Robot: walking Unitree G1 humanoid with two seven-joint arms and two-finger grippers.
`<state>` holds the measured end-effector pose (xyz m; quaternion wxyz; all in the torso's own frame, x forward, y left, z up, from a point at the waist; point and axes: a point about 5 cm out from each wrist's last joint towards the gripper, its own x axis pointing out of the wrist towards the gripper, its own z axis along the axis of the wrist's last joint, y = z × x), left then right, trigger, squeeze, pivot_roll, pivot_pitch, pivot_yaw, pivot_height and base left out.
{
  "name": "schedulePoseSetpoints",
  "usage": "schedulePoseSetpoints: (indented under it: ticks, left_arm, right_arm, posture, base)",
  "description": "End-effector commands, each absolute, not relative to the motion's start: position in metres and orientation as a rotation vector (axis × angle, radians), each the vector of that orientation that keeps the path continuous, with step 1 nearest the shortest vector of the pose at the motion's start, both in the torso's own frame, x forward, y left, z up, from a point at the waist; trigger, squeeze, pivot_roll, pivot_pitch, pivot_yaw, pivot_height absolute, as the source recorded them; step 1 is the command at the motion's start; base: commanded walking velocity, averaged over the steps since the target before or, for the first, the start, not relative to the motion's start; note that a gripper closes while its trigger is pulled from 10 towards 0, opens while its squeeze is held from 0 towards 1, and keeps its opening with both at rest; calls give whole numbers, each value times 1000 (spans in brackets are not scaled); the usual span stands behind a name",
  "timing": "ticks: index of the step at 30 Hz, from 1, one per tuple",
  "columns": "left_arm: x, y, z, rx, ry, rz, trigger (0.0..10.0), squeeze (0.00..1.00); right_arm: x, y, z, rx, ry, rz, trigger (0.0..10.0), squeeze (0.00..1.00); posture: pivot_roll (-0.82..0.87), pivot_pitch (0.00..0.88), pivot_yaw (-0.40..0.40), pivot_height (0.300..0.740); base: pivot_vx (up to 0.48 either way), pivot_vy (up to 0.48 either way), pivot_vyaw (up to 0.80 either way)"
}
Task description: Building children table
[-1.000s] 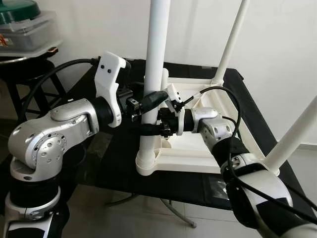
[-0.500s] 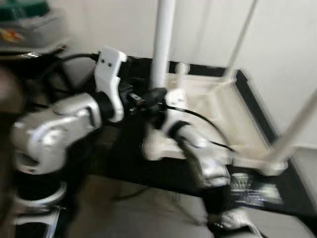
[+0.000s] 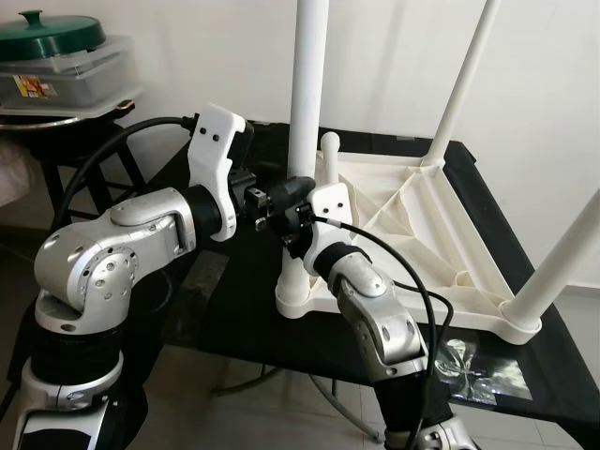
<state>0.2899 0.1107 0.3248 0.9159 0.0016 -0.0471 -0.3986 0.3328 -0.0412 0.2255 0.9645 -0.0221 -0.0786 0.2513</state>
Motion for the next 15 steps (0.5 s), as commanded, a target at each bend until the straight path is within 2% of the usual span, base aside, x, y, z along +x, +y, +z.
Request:
schedulePoseSetpoints:
  ticks: [1, 15]
  left_arm:
    - [289, 108, 322, 12, -75, -840, 0, 0]
    - [289, 106, 323, 18, -72, -863, 0, 0]
  right_arm:
    - [326, -25, 203, 1, -60, 509, 0, 0]
    - [323, -18, 210, 0, -82, 558, 0, 0]
  posture:
    - [44, 68, -57, 740]
    - [64, 67, -44, 740]
  base:
    - [0, 0, 0]
    - [0, 0, 0]
